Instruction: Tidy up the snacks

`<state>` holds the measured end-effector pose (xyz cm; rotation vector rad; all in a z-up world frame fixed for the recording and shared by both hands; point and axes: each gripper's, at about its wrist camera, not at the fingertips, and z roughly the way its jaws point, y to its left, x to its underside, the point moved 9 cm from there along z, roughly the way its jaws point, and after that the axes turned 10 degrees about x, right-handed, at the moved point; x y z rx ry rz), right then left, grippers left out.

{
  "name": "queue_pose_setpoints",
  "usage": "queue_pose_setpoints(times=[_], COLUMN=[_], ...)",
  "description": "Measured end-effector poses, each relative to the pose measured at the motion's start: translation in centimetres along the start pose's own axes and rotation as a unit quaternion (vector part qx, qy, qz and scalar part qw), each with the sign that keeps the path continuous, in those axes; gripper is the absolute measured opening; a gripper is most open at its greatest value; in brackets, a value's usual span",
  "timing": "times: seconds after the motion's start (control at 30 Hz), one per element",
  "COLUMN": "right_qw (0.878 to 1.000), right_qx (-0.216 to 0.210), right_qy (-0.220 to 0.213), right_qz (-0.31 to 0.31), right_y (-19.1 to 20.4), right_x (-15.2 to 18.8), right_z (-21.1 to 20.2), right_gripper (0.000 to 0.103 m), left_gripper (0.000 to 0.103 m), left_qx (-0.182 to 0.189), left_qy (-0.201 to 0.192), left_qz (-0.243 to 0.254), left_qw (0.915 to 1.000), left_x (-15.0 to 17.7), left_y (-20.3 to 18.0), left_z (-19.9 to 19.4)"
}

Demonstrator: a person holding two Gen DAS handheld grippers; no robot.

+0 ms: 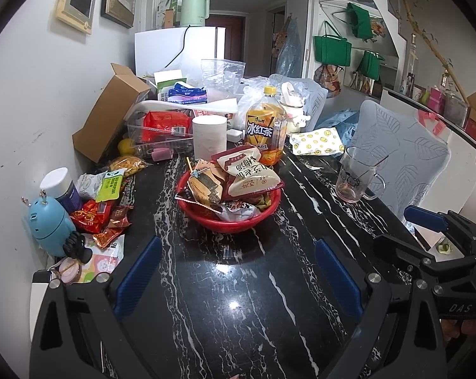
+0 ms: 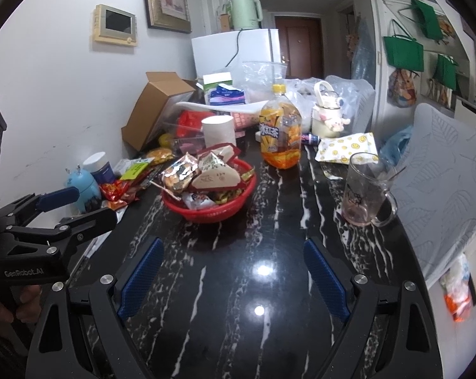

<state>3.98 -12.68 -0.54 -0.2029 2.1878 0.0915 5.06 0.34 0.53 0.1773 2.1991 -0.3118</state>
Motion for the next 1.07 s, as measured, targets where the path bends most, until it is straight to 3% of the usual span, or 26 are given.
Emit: queue_pose_setpoints(times=[1.07], right_qw=[1.000], right_qx=[0.012], right_qy=[0.016], right_qz=[-0.004], right_y=[-0.2], right_x=[0.7], right_z=[1.5], right_gripper=[0.091], left_gripper=[0.098], left_qx=[-0.028], left_qy=[0.025], left_qz=[0.005], left_qw=[0.9993], left_x=[0.9], left_y=[1.1], left_z=[1.3])
